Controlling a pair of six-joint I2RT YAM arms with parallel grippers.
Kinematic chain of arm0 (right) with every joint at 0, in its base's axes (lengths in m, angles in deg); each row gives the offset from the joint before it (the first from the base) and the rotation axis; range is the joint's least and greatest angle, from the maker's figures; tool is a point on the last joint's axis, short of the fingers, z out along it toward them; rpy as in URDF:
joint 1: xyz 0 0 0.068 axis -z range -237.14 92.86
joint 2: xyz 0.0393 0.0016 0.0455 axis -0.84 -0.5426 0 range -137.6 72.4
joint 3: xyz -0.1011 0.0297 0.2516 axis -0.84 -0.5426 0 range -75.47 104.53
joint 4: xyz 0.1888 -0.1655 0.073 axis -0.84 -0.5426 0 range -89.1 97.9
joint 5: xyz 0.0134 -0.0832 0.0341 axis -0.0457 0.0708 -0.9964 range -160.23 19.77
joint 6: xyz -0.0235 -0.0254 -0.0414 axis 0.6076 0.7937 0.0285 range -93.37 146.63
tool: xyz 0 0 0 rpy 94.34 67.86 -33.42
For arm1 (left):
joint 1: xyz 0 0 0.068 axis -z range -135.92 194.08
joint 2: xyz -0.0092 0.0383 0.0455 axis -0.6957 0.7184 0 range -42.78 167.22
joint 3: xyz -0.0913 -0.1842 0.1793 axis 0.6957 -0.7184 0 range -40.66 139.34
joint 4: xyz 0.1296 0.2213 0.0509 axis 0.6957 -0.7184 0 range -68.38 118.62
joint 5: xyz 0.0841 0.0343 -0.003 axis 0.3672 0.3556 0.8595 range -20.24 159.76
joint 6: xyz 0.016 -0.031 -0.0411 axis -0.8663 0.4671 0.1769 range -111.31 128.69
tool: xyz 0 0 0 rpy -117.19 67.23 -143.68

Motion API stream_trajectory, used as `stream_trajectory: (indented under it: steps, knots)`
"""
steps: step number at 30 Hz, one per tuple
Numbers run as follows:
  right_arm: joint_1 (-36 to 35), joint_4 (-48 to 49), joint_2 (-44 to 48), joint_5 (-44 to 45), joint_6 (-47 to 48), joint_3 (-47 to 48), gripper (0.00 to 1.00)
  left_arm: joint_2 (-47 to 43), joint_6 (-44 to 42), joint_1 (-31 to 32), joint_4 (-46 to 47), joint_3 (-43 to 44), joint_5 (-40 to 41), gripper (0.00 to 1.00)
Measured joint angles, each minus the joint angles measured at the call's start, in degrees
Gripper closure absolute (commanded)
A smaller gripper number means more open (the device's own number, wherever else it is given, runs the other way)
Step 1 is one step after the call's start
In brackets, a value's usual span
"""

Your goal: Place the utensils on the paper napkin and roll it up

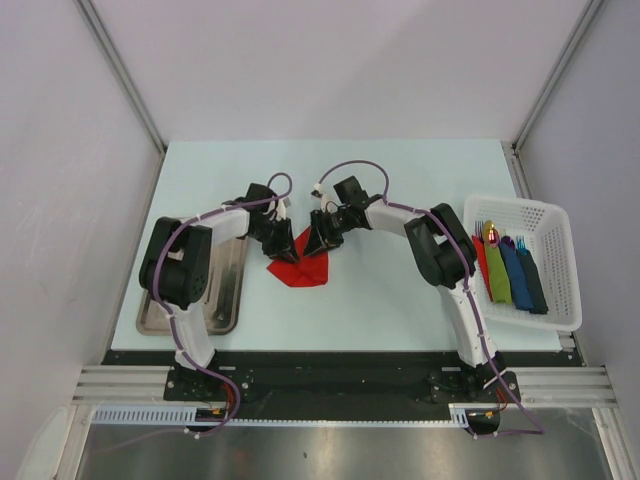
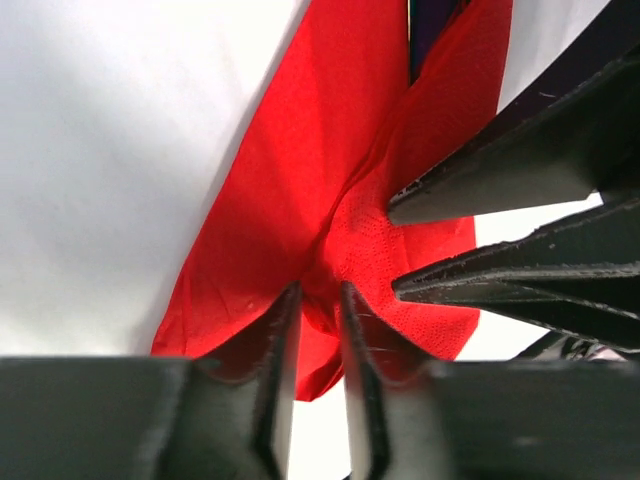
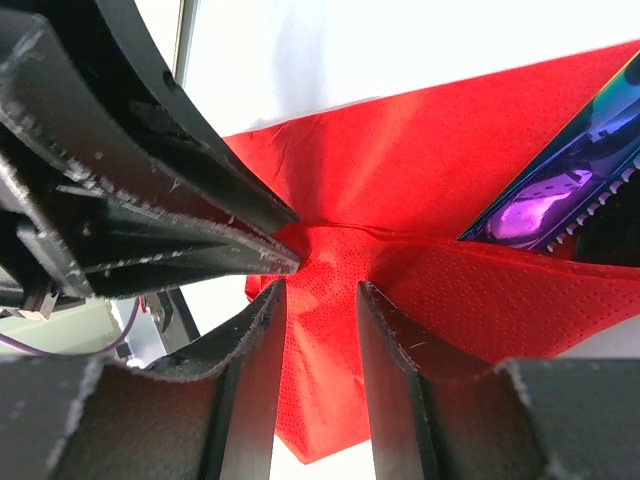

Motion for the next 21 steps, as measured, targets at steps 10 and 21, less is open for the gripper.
stream_trajectory:
  steps: [10, 21]
  knots:
    - [0.0, 0.0, 0.0, -0.1, 0.0, 0.0, 0.58, 0.8, -0.3, 0.6, -1.1, 1.3, 0.5, 1.0]
    - [0.1, 0.7, 0.0, -1.1, -1.2, 0.0, 0.52, -1.4, -1.2, 0.7, -1.7, 1.4, 2.2, 1.0]
